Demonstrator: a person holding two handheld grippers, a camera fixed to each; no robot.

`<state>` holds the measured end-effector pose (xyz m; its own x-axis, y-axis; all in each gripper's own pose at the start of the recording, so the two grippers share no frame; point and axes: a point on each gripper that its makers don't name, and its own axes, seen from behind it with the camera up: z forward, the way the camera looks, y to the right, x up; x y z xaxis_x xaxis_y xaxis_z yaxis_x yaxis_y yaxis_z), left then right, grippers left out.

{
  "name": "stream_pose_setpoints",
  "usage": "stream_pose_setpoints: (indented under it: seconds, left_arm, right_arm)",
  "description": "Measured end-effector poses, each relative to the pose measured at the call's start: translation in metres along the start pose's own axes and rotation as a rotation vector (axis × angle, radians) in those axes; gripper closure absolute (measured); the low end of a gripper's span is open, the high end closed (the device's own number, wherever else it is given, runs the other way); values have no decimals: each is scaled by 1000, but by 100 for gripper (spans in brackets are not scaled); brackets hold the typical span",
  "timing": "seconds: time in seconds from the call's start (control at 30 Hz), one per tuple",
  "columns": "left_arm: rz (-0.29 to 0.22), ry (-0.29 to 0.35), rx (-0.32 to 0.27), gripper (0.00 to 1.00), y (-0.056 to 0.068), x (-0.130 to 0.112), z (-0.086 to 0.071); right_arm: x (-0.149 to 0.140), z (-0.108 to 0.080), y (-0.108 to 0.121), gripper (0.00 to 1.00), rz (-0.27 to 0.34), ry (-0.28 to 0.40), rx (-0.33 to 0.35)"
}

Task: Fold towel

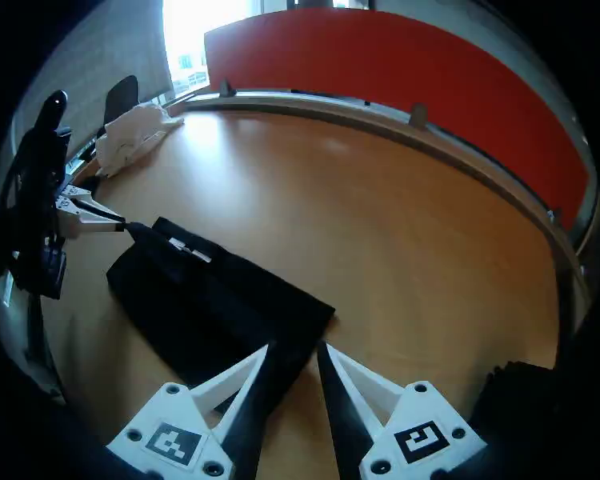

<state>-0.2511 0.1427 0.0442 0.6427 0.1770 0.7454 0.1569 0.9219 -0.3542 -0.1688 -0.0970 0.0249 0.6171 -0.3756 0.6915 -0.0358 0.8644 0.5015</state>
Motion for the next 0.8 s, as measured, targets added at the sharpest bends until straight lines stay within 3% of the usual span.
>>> stream_pose_setpoints:
  seconds: [0.23, 0.4, 0.5, 0.7, 0.8]
  left_arm:
    - [-19, 1, 10, 86, -3, 2, 0]
    - [-26, 0, 13, 58, -3, 2, -1]
    - [-26, 1, 14, 41, -3, 3, -2]
    - [-6, 2, 27, 10, -6, 4, -3]
    - [-1, 4, 30, 9, -5, 3, -4]
  right_arm:
    - [-2, 0, 2, 50, -10, 1, -11]
    - [0, 0, 3, 27, -8, 9, -16]
    - [1, -1, 3, 8, -9, 16, -14]
    - [1, -3, 3, 6, -19, 20, -21]
    - [0, -3, 3, 6, -19, 22, -21]
